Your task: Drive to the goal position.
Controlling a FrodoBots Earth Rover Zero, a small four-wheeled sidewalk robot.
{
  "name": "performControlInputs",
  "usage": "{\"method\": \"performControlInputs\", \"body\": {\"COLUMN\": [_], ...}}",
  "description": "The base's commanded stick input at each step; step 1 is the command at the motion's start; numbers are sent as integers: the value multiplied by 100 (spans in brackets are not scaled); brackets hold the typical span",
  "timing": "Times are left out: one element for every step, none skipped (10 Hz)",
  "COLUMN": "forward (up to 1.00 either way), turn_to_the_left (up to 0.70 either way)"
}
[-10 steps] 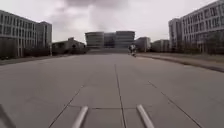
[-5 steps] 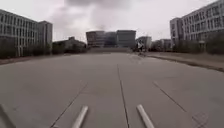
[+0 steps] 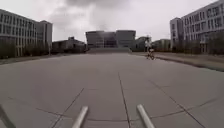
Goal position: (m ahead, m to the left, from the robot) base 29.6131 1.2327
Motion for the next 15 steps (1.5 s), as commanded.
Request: {"method": "performControlInputs", "body": {"forward": [100,100,100,100,100,100,100,100,100,100,100,100,100,100,100], "turn_to_the_left": [-27,-27,-27,-18,0,0,0,0,0,-3,-6,-9,-12,-16,-19]}}
